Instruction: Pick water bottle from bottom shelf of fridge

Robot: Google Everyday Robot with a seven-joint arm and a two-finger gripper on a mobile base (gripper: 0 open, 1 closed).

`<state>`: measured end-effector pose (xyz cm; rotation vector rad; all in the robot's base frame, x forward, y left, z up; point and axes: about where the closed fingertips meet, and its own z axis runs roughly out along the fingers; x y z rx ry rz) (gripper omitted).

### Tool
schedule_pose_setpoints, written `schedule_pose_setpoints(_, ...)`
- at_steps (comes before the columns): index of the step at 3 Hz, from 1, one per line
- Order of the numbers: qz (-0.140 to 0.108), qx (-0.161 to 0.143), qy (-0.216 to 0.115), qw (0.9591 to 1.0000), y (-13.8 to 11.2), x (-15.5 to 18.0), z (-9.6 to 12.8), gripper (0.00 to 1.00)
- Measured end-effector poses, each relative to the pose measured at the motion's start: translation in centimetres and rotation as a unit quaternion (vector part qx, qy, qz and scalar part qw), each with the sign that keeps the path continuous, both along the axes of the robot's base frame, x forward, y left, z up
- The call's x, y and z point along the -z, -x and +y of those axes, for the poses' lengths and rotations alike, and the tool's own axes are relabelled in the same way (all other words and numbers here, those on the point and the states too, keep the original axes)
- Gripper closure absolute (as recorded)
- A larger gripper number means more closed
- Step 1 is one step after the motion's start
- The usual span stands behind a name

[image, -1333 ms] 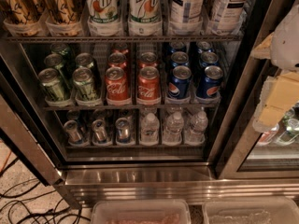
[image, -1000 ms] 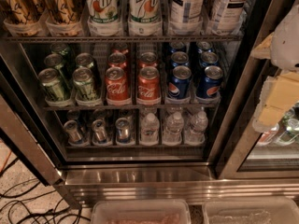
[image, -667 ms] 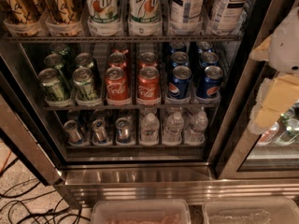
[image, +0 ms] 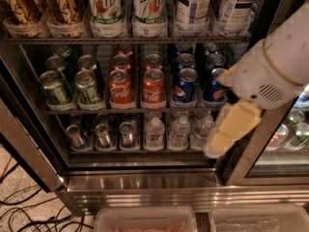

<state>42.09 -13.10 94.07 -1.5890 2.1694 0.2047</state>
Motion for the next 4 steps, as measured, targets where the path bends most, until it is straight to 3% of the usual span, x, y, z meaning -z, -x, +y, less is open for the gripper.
schedule_pose_setpoints(1, 0.008, 0.007, -0.088, 0.9961, 0.4, 2.5, 4.7, 0.0)
schedule_pose_setpoints(2, 0.014, 0.013, -0.175, 0.9844, 0.8, 5.3, 9.1, 0.0)
schedule_pose_setpoints(3, 0.011, 0.026, -0.247, 0.9686, 1.4, 9.6, 11.7, 0.0)
schedule_pose_setpoints(4, 0.004, 0.067, -0.332, 0.9409, 1.0, 14.2, 12.6, 0.0)
